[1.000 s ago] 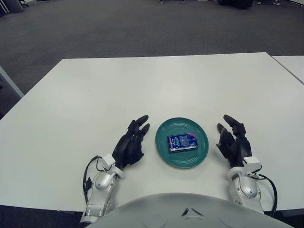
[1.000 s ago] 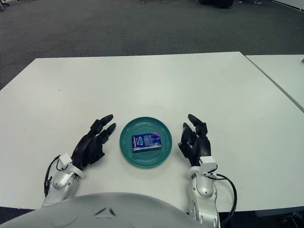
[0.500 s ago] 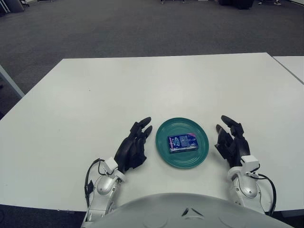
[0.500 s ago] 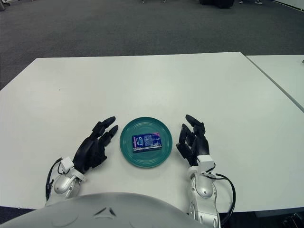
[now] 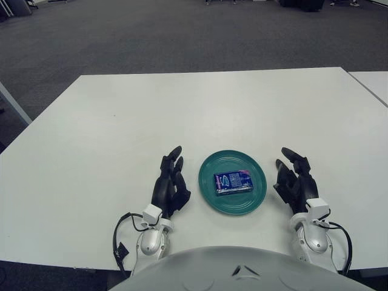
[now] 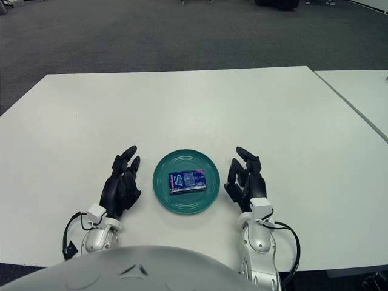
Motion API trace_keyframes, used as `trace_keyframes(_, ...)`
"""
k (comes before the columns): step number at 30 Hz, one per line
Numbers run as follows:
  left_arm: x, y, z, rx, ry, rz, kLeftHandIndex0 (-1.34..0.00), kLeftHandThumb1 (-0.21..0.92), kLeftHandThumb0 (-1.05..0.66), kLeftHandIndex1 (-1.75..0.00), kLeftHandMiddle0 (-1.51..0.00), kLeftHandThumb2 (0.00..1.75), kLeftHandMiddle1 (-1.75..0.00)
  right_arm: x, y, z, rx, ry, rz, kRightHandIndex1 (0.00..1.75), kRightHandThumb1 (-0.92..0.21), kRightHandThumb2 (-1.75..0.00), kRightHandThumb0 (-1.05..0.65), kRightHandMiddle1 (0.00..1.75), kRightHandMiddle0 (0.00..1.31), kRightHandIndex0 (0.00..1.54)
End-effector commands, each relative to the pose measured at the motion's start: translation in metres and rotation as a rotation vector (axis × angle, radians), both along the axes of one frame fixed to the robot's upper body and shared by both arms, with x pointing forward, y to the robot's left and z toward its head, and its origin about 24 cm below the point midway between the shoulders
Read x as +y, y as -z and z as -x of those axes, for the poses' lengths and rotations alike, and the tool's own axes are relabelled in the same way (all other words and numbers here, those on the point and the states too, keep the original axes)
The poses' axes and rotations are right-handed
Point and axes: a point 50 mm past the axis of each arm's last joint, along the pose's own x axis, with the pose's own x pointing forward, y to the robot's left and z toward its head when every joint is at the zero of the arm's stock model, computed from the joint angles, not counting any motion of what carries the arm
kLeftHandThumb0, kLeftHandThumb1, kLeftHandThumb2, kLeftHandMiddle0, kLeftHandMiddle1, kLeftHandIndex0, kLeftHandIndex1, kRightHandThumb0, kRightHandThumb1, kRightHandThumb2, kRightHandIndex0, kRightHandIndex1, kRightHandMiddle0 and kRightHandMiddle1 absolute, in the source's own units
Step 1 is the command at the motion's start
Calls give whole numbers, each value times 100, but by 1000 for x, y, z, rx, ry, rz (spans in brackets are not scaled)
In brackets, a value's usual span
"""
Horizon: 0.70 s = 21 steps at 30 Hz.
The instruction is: Put the gum into the plate.
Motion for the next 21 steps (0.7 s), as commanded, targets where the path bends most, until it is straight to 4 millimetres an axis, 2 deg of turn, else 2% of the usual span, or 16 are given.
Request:
trace_keyframes(1, 3, 7, 3, 54, -11, -18, 0, 92, -96, -47, -13, 99, 0, -2, 13, 18, 104, 11, 5, 15, -92, -87, -76, 80, 0, 41)
trace_keyframes(12, 7, 7, 3, 61, -5, -35, 0, 92, -96, -38, -8, 98, 0, 2, 11, 19, 104, 16, 0, 16, -92, -87, -74, 76, 0, 41)
trace_keyframes(21, 8, 7, 3, 64, 16, -55, 0, 92, -95, -42, -8, 100, 0, 4, 11, 19, 109, 14, -5, 16, -92, -87, -73, 79, 0, 41)
